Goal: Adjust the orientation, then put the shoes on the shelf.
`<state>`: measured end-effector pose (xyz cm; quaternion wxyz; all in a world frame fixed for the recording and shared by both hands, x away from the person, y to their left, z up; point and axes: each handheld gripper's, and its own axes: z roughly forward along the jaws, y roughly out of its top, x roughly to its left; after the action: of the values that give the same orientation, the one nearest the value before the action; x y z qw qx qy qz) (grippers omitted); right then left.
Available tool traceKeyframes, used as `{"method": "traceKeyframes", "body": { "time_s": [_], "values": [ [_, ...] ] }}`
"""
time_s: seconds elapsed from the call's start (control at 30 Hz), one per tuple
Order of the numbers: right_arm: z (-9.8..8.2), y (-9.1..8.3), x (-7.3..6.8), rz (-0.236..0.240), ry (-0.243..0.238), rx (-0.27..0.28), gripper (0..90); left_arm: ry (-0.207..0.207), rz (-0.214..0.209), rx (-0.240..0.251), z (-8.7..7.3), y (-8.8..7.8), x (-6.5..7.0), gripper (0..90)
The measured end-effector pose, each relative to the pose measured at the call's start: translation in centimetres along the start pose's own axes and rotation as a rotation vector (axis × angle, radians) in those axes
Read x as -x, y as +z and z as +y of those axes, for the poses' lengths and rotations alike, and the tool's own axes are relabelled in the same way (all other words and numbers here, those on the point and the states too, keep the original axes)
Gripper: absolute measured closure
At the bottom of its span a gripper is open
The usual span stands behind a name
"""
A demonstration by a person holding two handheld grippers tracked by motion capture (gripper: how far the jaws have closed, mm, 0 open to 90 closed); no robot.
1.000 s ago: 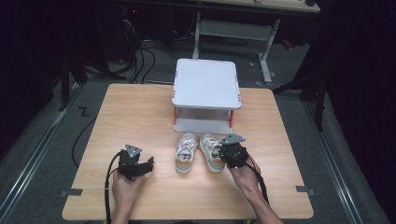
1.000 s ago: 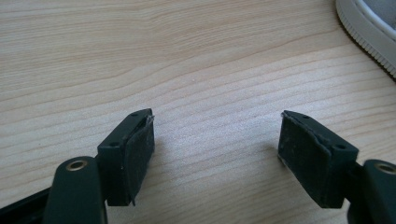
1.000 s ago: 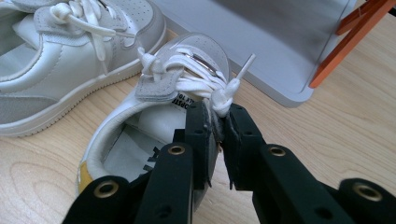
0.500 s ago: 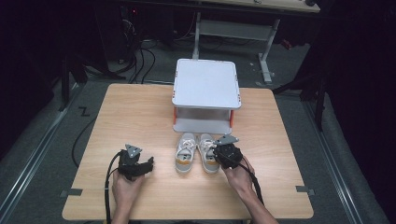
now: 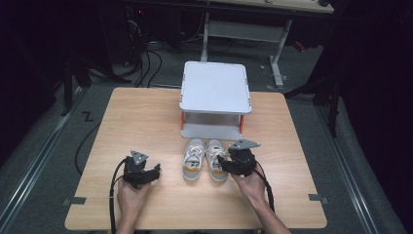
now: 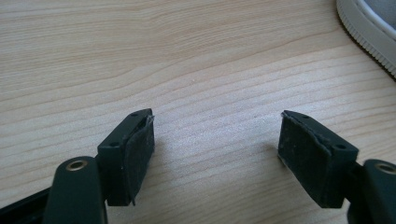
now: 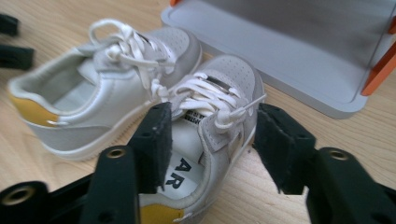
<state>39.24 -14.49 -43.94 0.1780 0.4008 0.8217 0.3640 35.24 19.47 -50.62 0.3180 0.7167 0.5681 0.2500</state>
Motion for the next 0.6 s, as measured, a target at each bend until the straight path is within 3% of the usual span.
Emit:
{"method": "traceKeyframes", "body": {
  "time_s": [0.1, 0.27, 0.37, 0.4, 0.43, 0.47, 0.53, 0.6],
  "values": [
    [-0.5, -0.9, 0.7, 0.035, 0.019, 0.042, 42.4, -0.002, 0.002, 0.000, 0.0, 0.0, 0.0, 27.4],
    [-2.1, -2.1, 2.4, -0.002, 0.017, 0.100, 46.2, -0.010, 0.014, 0.010, -0.1, -0.1, 0.0, 32.0],
    [-4.0, -2.7, 4.8, -0.013, 0.099, 0.126, 48.0, -0.013, 0.013, 0.009, -0.1, -0.1, 0.0, 32.0],
    [-5.2, -2.7, 6.3, -0.047, 0.131, 0.103, 48.4, -0.012, 0.011, 0.009, -0.1, -0.2, 0.0, 31.4],
    [-5.8, -2.6, 6.9, -0.070, 0.138, 0.086, 48.3, -0.013, 0.008, 0.009, -0.1, -0.2, 0.0, 30.3],
    [-5.8, -2.6, 6.9, -0.070, 0.138, 0.086, 48.3, -0.009, 0.004, 0.005, -0.1, -0.2, 0.0, 30.3],
    [-7.5, -2.4, 8.6, -0.128, 0.151, 0.053, 47.9, -0.009, -0.004, 0.003, -0.1, -0.2, 0.1, 26.8],
    [-8.0, -2.4, 9.2, -0.137, 0.162, 0.047, 47.6, -0.026, -0.007, 0.006, -0.1, -0.1, 0.2, 25.6]
  ]
}}
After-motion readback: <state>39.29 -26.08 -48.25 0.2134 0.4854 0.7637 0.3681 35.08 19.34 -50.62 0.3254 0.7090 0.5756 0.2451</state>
